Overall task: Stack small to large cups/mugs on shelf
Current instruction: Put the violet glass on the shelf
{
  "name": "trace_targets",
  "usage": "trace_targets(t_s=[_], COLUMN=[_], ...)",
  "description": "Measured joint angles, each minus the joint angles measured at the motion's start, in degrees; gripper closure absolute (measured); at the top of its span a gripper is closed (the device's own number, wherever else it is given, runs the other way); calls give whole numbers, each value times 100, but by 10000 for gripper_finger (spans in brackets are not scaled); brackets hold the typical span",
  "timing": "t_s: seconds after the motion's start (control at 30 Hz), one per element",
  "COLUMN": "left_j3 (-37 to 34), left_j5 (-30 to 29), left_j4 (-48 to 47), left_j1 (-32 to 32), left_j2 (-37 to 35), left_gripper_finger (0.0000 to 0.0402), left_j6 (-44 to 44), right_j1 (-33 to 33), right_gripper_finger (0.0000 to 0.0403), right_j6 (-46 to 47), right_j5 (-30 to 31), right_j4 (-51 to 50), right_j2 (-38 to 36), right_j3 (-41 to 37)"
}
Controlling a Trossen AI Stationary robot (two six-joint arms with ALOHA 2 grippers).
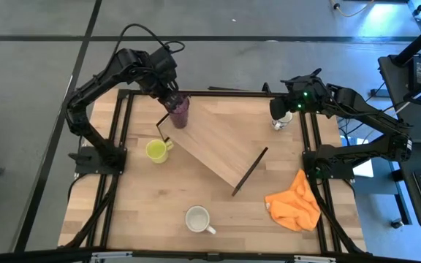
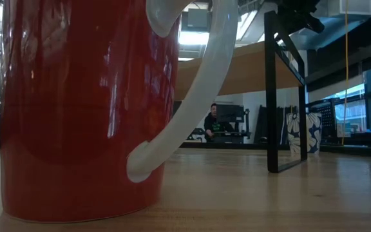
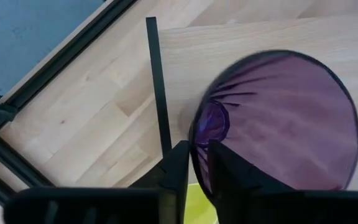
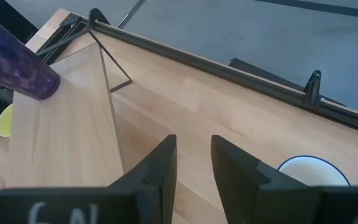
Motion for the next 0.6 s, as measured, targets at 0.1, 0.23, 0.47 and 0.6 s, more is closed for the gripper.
trace_targets(t_s=[0.1, 0.23, 0.47, 0.6], left_j3=[33, 164, 430, 521], left_j5=[2, 1, 2, 0], left_j4=[3, 3, 8, -2], left_j1=[0, 0, 0, -43], left_j2=[-50, -140, -415, -739], left_gripper_finger=[336, 330, 329, 326], left_j6=[-41, -105, -150, -259], right_j1=[2, 2, -2, 0], right_gripper_finger=[302, 302, 302, 302], right_j6=[-7, -17, -48, -136], right_j5=[0, 0, 2, 4], right_j4=[-1, -13, -29, -47], right_j2=[0, 0, 0, 0], right_j3=[0, 0, 0, 0])
